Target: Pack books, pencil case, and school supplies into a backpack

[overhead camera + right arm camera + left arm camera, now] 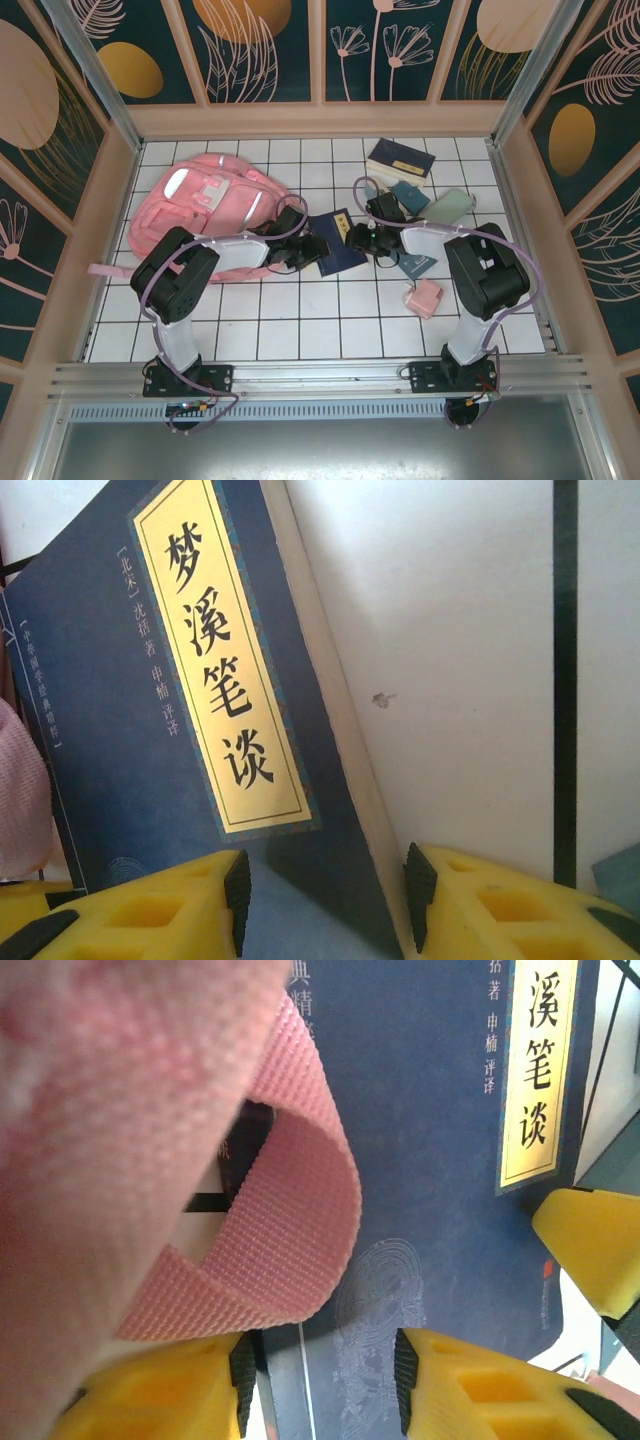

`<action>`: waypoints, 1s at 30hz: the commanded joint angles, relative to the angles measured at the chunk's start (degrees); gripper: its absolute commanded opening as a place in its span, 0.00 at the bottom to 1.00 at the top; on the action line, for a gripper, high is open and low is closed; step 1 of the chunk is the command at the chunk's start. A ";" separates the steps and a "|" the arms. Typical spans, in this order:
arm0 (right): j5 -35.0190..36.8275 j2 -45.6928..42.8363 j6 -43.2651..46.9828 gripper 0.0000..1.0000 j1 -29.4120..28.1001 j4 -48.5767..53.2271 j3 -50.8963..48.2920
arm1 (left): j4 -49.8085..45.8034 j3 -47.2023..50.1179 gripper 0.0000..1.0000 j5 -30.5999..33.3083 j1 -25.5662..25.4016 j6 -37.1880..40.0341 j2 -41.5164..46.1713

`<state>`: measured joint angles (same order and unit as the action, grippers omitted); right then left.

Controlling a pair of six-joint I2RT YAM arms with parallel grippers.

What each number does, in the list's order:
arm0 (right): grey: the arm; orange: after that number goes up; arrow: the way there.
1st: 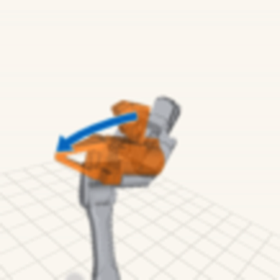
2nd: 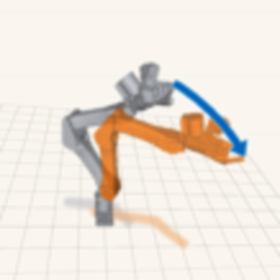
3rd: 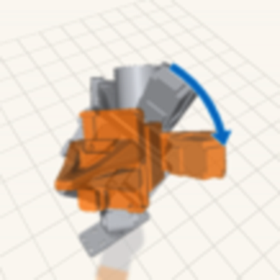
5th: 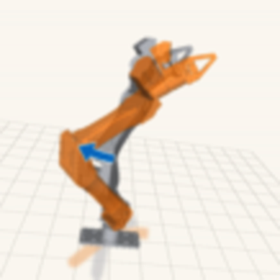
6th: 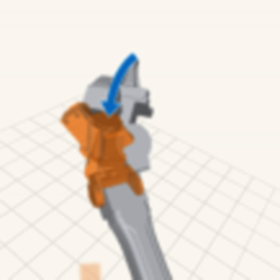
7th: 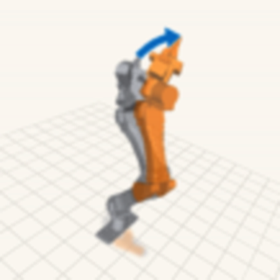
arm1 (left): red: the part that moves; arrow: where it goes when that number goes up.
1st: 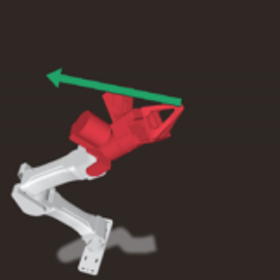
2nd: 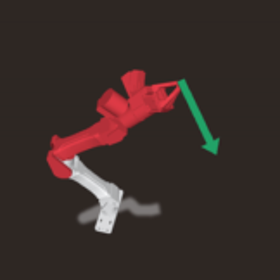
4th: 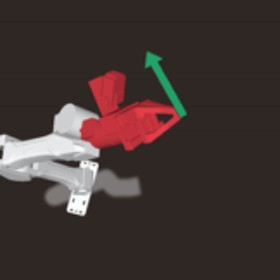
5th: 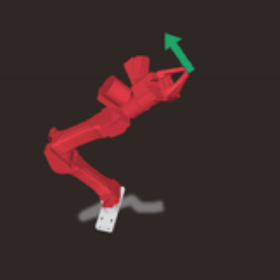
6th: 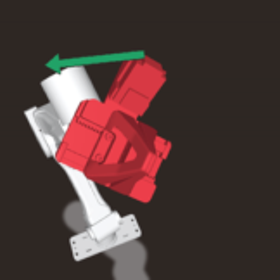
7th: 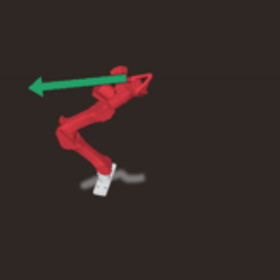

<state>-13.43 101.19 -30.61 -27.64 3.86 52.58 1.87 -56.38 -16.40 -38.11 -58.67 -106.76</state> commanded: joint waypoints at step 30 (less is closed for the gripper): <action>-6.34 -2.51 -5.34 0.47 -1.28 1.38 -4.24 | 14.84 3.05 0.34 -5.04 -0.10 -6.34 -0.28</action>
<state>-14.02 99.48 -34.37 -27.49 1.48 50.09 24.08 -51.20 -20.73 -37.43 -67.64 -104.36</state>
